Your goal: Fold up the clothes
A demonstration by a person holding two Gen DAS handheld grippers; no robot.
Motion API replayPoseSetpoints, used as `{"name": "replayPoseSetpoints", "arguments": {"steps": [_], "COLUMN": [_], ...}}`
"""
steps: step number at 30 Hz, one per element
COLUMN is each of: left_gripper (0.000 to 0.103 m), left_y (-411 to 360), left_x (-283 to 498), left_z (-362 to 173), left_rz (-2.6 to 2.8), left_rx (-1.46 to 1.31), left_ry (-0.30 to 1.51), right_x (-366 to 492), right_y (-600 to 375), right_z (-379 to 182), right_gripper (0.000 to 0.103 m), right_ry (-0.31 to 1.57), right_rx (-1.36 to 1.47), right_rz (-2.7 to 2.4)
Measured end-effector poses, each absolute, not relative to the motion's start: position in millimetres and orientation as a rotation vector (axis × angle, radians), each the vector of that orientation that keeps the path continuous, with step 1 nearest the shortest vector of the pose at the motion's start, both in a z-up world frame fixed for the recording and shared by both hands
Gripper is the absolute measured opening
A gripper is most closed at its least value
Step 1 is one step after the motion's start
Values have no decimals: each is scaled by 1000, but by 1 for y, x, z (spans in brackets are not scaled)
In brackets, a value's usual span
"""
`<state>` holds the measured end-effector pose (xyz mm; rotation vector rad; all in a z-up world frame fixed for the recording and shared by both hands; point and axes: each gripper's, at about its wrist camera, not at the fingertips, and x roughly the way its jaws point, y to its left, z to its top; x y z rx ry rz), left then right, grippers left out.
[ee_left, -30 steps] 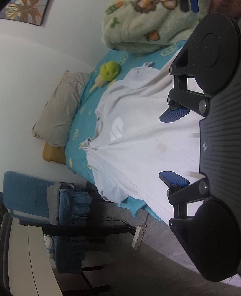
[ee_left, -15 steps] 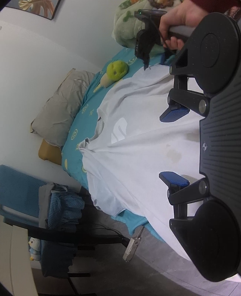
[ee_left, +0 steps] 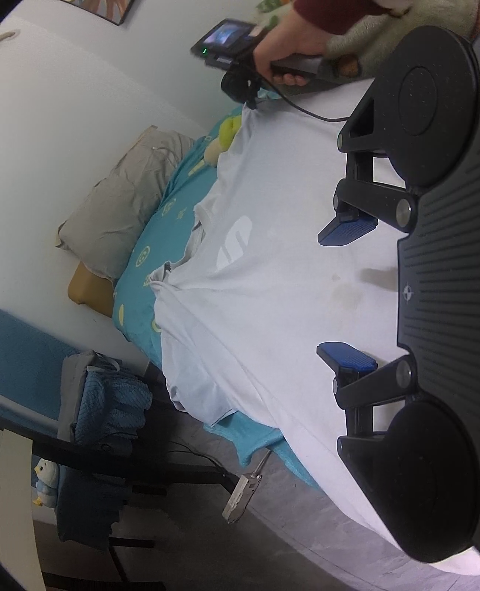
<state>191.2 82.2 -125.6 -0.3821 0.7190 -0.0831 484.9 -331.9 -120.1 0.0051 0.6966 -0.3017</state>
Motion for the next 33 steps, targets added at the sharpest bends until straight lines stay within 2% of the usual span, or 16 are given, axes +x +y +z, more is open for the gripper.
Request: {"name": "replayPoseSetpoints", "arguments": {"steps": [3,4,6,7,13,21,24,28,33], "left_gripper": [60,60,60,60,61,62,62,62,60], "left_y": [78,77,76,75,69,46,34,9,-39], "left_x": [197,199,201,203,196,166,151,133,112], "left_z": [-132,-133,-135,-136,-132,-113,-107,-104,-110], "left_rz": [-80,-80,-80,-80,-111,-257,-369,-512,-722], "left_rx": [-358,-353,-340,-334,-285,-198,-197,-164,-138], "left_ry": [735,737,741,743,721,661,652,663,724], "right_x": [503,503,500,492,412,241,176,105,88], "right_y": [-334,-335,-336,-337,-336,-322,-323,-337,-358], "right_z": [-140,-145,-151,-149,-116,-44,-19,-14,-23], "right_gripper": [10,18,79,88,90,90,90,90,90], "right_ry": [774,789,795,773,717,658,556,429,426], "right_rx": [-4,9,54,86,260,368,407,450,442], "right_rz": [-260,-243,-203,-182,-54,60,88,72,27]}}
